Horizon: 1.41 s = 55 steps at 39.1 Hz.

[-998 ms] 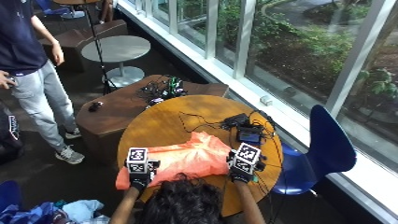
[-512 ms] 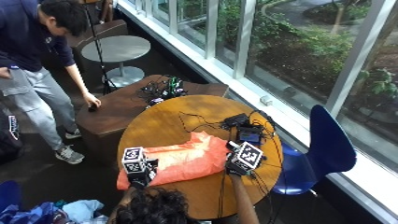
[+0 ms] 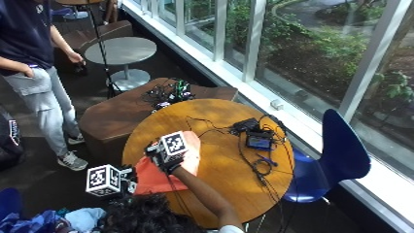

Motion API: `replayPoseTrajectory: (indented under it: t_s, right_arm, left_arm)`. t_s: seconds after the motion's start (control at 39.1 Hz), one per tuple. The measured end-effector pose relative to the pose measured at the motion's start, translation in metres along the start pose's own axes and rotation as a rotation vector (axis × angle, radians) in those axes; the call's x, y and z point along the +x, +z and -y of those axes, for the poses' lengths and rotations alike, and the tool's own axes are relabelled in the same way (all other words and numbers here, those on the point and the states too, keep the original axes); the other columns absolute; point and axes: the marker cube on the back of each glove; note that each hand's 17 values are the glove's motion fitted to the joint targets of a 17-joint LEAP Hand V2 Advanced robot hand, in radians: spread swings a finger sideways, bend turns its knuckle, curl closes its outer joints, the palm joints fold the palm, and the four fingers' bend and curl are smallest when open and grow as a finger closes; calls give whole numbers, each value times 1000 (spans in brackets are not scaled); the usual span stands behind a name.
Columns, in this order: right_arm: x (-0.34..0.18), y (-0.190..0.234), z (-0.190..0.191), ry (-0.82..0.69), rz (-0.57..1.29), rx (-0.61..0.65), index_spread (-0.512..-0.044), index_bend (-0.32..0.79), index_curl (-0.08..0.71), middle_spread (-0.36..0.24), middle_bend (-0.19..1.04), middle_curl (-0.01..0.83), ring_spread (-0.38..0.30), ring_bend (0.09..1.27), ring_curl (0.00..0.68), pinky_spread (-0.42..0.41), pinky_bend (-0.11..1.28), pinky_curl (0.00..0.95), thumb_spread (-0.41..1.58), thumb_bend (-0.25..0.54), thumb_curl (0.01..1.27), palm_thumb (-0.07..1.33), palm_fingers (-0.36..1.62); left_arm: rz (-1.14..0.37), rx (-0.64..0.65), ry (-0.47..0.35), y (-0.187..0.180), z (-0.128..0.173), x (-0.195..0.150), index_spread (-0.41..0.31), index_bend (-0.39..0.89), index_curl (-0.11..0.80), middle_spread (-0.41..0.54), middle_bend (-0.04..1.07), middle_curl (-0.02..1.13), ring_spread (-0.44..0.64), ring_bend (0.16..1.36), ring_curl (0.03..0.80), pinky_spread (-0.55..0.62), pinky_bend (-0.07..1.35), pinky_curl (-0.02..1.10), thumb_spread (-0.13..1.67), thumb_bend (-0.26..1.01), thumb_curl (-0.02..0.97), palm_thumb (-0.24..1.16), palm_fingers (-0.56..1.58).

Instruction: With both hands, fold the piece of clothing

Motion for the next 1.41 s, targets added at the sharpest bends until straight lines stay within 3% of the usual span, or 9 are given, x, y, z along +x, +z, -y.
replayPoseTrajectory:
  t_s: [0.18, 0.38, 0.56, 0.64, 0.69, 0.92, 1.05, 1.18, 1.41]
  right_arm:
    - [-79, 76, -32, -217, -109, -322, -341, 98, 197, -291, 193, 443, -256, 800, 463, -360, 734, 408, 489, -26, 605, 1042, 1197]
    - [-91, 115, -57, -278, -161, -438, -340, 88, 205, -292, 195, 446, -261, 795, 465, -361, 724, 408, 468, -35, 626, 1028, 1194]
    - [-50, 76, -65, -300, -48, -390, -349, 27, 176, -282, 169, 433, -267, 828, 472, -372, 768, 416, 569, -56, 615, 943, 1140]
    - [-18, 50, -72, -276, -91, -357, -350, 80, 182, -260, 153, 418, -285, 666, 425, -340, 801, 418, 759, -69, 570, 827, 975]
    - [7, 28, -78, -239, -160, -340, -351, 93, 191, -255, 156, 414, -283, 632, 426, -318, 801, 424, 824, -50, 558, 806, 957]
    - [127, -63, -123, -9, -596, -423, -368, 196, 273, -225, 182, 409, -205, 363, 349, -146, 559, 367, 1025, -14, 536, 805, 722]
    - [179, -75, -148, 170, -583, -401, -368, 161, 283, -201, 176, 397, -148, 292, 323, -43, 488, 339, 1119, -10, 519, 786, 587]
    - [194, -89, -168, 267, -536, -415, -371, 158, 290, -176, 168, 381, -102, 264, 307, 20, 467, 324, 1173, -18, 504, 761, 557]
    - [187, -92, -172, 257, -527, -388, -374, 149, 298, -147, 164, 357, -38, 240, 304, 114, 462, 324, 1220, -28, 475, 676, 493]
  left_arm:
    - [17, 34, -90, -21, -32, -33, -133, 130, 345, -88, 214, 400, 40, 506, 342, 123, 408, 435, 1466, 45, 227, 255, 574]
    - [40, 34, -132, -26, -46, -44, -135, 126, 334, -94, 200, 405, 29, 494, 339, 110, 399, 428, 1464, 49, 241, 290, 584]
    - [32, 38, -69, -20, -28, -19, -135, 129, 327, -96, 193, 408, 25, 491, 337, 106, 389, 424, 1465, 49, 251, 311, 592]
    - [43, 39, -32, -15, -17, -3, -135, 128, 324, -97, 194, 410, 24, 488, 337, 105, 386, 422, 1464, 46, 253, 315, 594]
    - [54, 35, -8, -13, -8, 11, -135, 128, 322, -97, 193, 411, 23, 487, 336, 104, 385, 421, 1464, 44, 255, 318, 595]
    - [79, -25, 84, 3, 24, 77, -135, 129, 317, -98, 191, 413, 22, 485, 336, 108, 377, 417, 1454, 27, 259, 316, 597]
    - [104, -34, 157, 34, 41, 106, -135, 131, 316, -98, 191, 415, 17, 485, 337, 111, 364, 415, 1449, 18, 262, 316, 595]
    - [144, -83, 198, 37, 35, 128, -135, 129, 314, -98, 185, 412, 15, 489, 338, 113, 365, 415, 1447, 10, 264, 318, 591]
    - [147, -113, 192, 32, 23, 137, -135, 130, 310, -98, 184, 408, 20, 492, 341, 120, 367, 414, 1439, -4, 268, 318, 575]
